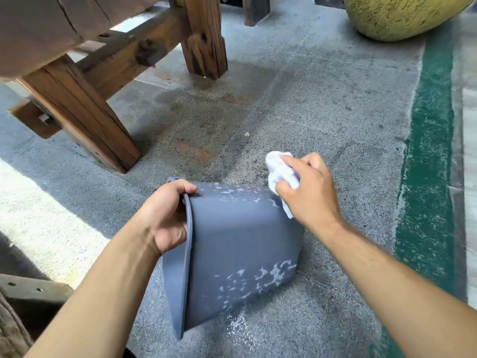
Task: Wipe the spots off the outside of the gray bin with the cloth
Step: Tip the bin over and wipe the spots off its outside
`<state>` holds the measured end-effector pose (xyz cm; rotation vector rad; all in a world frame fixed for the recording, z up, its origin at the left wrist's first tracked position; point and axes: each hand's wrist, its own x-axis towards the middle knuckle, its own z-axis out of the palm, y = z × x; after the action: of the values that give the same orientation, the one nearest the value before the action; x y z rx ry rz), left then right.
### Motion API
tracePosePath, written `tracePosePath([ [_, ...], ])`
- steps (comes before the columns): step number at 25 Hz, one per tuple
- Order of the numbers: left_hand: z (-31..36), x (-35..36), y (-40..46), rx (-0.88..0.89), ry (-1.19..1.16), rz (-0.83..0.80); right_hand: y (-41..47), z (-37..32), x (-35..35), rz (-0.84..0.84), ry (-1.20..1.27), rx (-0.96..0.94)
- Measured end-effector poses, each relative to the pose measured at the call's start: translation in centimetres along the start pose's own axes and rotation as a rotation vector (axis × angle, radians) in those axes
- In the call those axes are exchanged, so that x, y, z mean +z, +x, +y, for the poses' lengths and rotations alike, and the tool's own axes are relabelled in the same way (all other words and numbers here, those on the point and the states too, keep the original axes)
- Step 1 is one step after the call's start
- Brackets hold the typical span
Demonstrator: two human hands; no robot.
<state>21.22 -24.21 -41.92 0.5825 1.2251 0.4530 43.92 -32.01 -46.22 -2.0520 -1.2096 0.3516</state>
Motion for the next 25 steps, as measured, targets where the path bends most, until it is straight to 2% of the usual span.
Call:
tracePosePath([
  [2,-0.4,0.6,-0.3,0.025,-0.033,-0.057,-1.6,-2.6,0.2,0.046,0.06,-0.194],
  [4,-0.8,1.4,-0.5,0.031,-0.041,-0.127,-3.7,-4.9,1.3,0.05,0.0,-0.382],
  [7,-0.9,2.1,-0.4,0.077,-0.075,-0.167,-6.1,-6.5,3.7,-0.047,-0.113,-0.508],
  [10,-0.9,1.7,-0.4,0.093,-0.105,-0.143,-6.5,-6.2,4.7,-0.078,-0.087,-0.488],
  [15,-2.3,2.7,0.3,0.117,-0.087,0.11,-6.1,-5.2,6.4,0.045,-0.164,-0.461],
  [19,-2.4,2.1,0.1,0.154,-0.102,0.277,-4.9,-2.2,7.2,0.009,-0.235,-0.335],
  [22,-2.6,1.6,-0.2,0.127,-0.108,0.309,-2.7,1.2,7.0,-0.074,-0.302,-0.218],
  [25,-2.2,1.3,-0.4,0.123,-0.11,0.294,0.0,4.0,7.0,-0.06,-0.3,-0.099],
])
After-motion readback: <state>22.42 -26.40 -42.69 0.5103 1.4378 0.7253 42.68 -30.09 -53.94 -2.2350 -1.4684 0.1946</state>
